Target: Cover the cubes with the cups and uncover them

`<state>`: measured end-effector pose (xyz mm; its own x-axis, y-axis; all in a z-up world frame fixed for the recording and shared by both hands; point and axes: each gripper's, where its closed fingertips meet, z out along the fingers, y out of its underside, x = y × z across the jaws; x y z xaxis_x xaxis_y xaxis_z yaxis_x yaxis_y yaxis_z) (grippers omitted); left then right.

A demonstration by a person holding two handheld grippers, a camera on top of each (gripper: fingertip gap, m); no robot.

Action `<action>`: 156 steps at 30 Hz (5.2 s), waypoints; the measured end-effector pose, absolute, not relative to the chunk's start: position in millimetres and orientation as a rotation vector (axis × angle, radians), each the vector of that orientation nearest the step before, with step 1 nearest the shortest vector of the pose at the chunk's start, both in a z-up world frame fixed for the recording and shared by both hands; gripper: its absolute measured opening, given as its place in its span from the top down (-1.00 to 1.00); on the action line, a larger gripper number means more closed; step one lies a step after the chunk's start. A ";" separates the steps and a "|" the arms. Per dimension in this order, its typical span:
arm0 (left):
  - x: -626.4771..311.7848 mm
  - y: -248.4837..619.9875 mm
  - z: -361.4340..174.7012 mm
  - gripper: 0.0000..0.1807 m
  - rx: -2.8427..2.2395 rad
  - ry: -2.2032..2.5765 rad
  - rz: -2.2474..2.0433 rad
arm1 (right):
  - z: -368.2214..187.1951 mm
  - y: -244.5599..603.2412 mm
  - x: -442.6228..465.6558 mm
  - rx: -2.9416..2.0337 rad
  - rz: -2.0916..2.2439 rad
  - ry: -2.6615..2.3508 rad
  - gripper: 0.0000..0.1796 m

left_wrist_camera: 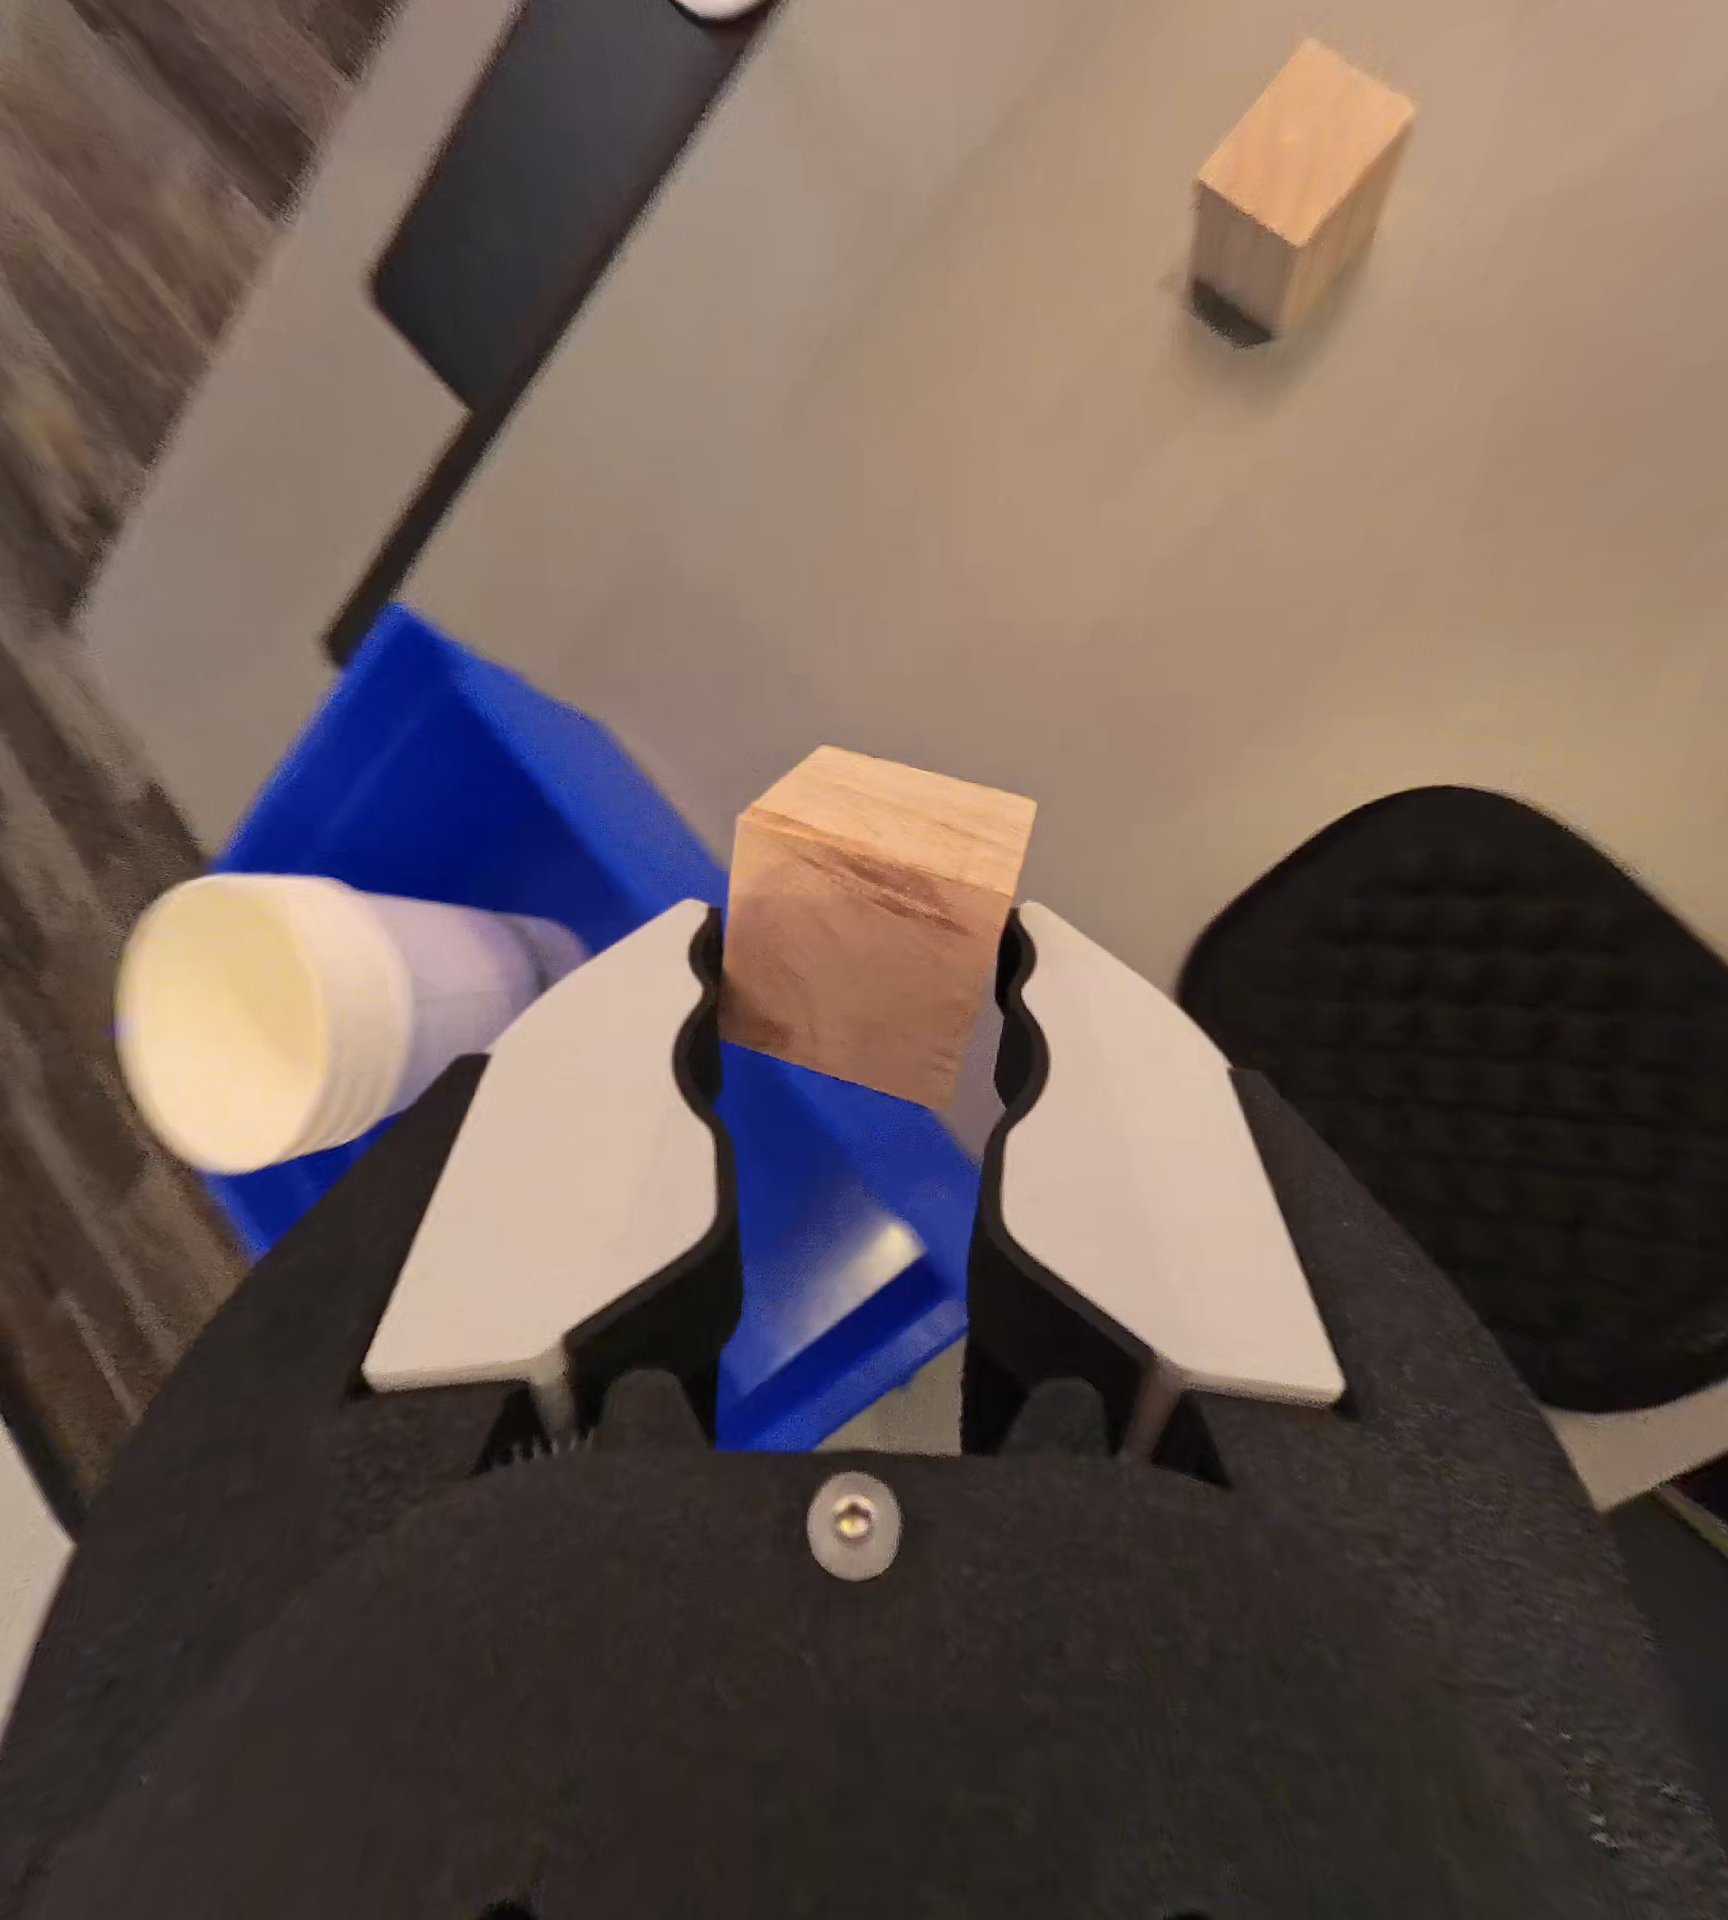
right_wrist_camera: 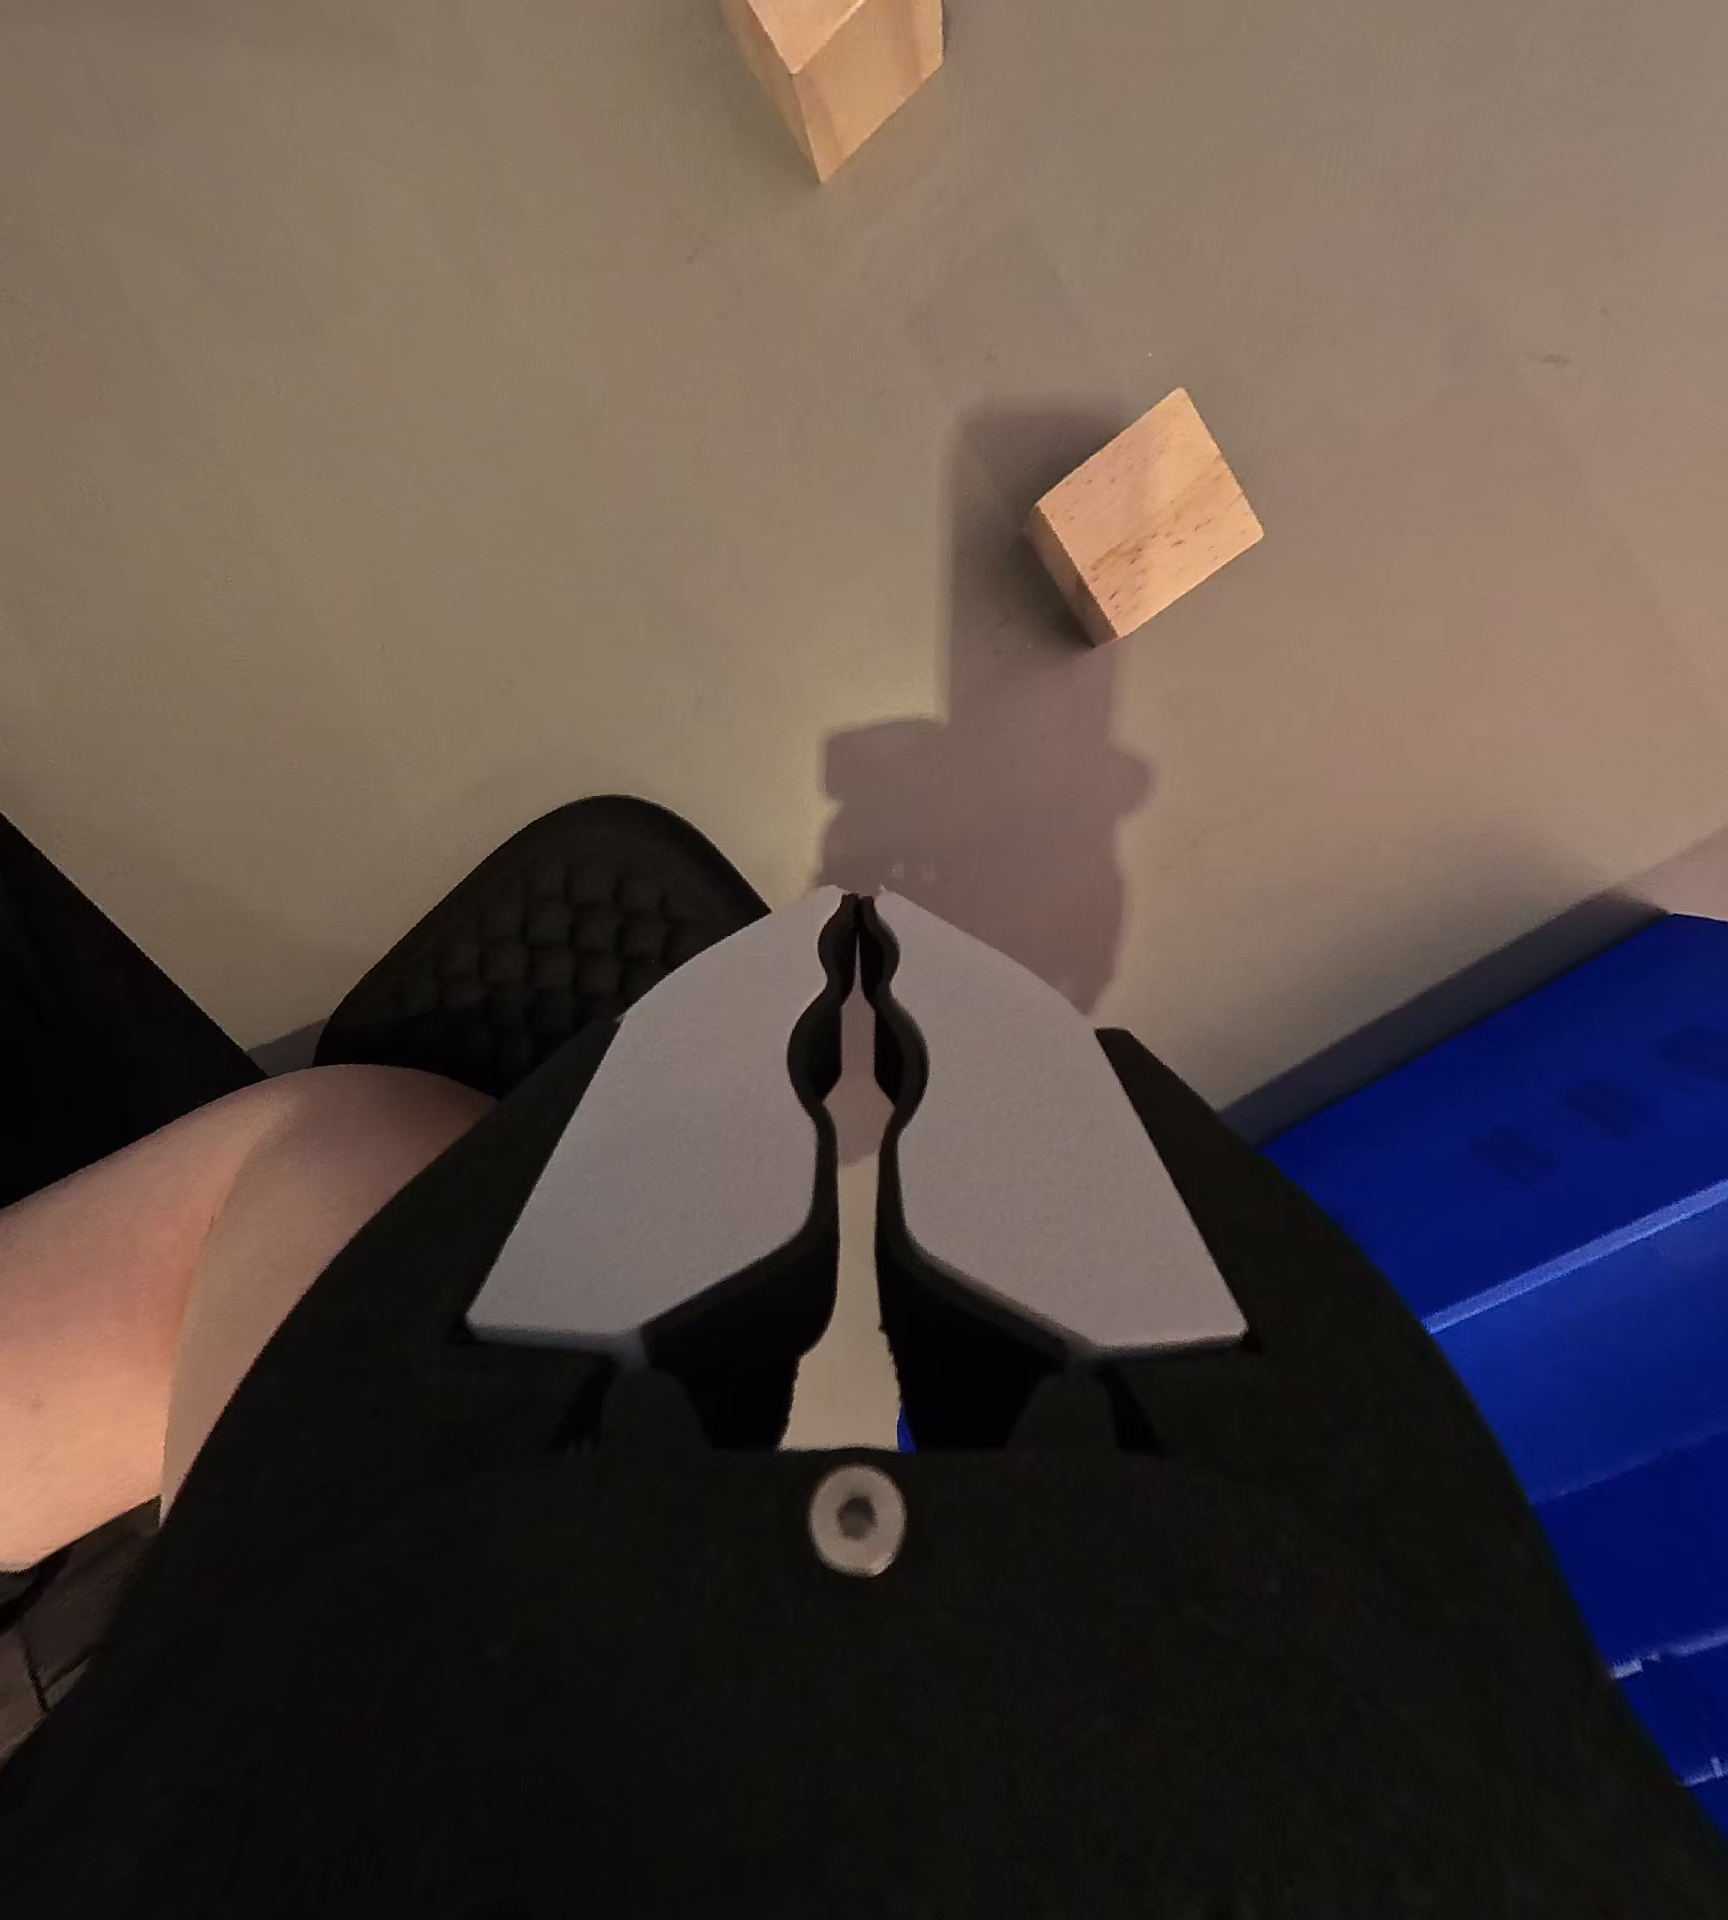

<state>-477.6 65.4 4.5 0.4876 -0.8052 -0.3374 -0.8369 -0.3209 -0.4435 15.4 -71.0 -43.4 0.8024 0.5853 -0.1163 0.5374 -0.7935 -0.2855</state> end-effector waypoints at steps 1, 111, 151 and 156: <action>-466.9 64.2 -7.5 0.44 -2.194 1.385 0.082 | -43.4 -71.9 15.2 -2.747 0.298 -0.876 1.00; -607.6 195.6 -18.7 0.80 -2.221 1.392 0.304 | -49.5 -84.8 -1.9 -2.735 0.470 -0.993 1.00; -599.0 199.8 -14.2 0.97 -2.205 1.370 0.253 | -54.9 -86.3 -0.7 -2.790 0.511 -0.960 1.00; -597.7 200.4 -4.8 0.97 -2.181 1.364 0.268 | -55.0 -87.1 -1.3 -2.787 0.516 -0.967 1.00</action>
